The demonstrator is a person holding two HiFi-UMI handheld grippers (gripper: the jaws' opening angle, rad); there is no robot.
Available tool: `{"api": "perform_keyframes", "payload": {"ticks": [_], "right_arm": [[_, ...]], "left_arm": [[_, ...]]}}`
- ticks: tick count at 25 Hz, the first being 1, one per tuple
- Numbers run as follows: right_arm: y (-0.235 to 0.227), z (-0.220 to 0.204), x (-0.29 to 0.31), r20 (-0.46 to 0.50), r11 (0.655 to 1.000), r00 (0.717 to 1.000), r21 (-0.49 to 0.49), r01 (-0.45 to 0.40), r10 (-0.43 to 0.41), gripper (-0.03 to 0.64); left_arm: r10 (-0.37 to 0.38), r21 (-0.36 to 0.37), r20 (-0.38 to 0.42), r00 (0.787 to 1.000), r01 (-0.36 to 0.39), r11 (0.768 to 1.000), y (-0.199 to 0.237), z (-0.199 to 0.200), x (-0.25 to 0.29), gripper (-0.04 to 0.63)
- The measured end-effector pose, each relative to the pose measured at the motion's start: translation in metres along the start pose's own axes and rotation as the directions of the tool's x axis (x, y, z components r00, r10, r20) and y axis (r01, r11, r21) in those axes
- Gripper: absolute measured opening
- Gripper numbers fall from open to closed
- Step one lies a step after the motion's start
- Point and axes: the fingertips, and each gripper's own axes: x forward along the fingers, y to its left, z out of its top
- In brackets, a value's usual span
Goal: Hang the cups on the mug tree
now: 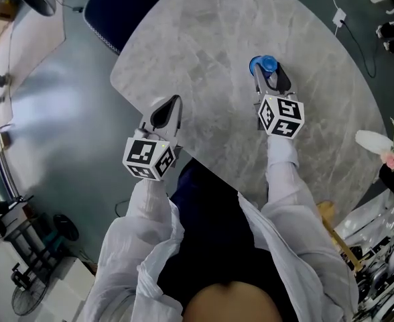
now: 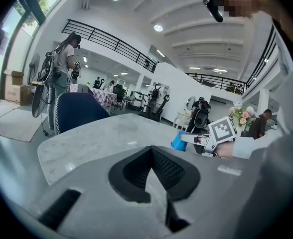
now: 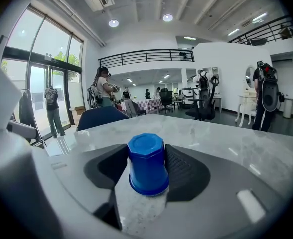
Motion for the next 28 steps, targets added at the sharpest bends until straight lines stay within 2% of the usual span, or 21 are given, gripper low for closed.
{"api": "perform_keyframes", "payload": {"ticks": [7, 16, 24, 28], "right_arm": [[-0.001, 0.016, -0.024, 0.031, 1.0, 0.999, -0.002, 0.013, -0.013, 0.241], [-0.006, 0.066, -0.099, 0.141, 0.999, 0.99, 0.031, 0.025, -0.029, 0.241], [-0.009, 0.091, -0.19, 0.175, 0.995, 0.98, 0.027, 0.096, -0.099, 0.241], [-0.018, 0.096, -0.235, 0.192, 0.987, 0.969, 0.039, 0.154, -0.158, 0.24]], "left_arm": [[-0.035, 0.018, 0.013, 0.999, 0.035, 0.999, -0.011, 0.009, -0.001, 0.003], [-0.128, 0.079, 0.032, 0.991, 0.125, 0.989, -0.059, 0.033, -0.008, 0.003], [-0.238, 0.134, 0.044, 0.97, 0.231, 0.964, -0.106, 0.056, -0.025, 0.003], [-0.31, 0.166, 0.028, 0.95, 0.301, 0.939, -0.14, 0.059, -0.03, 0.003]]}}
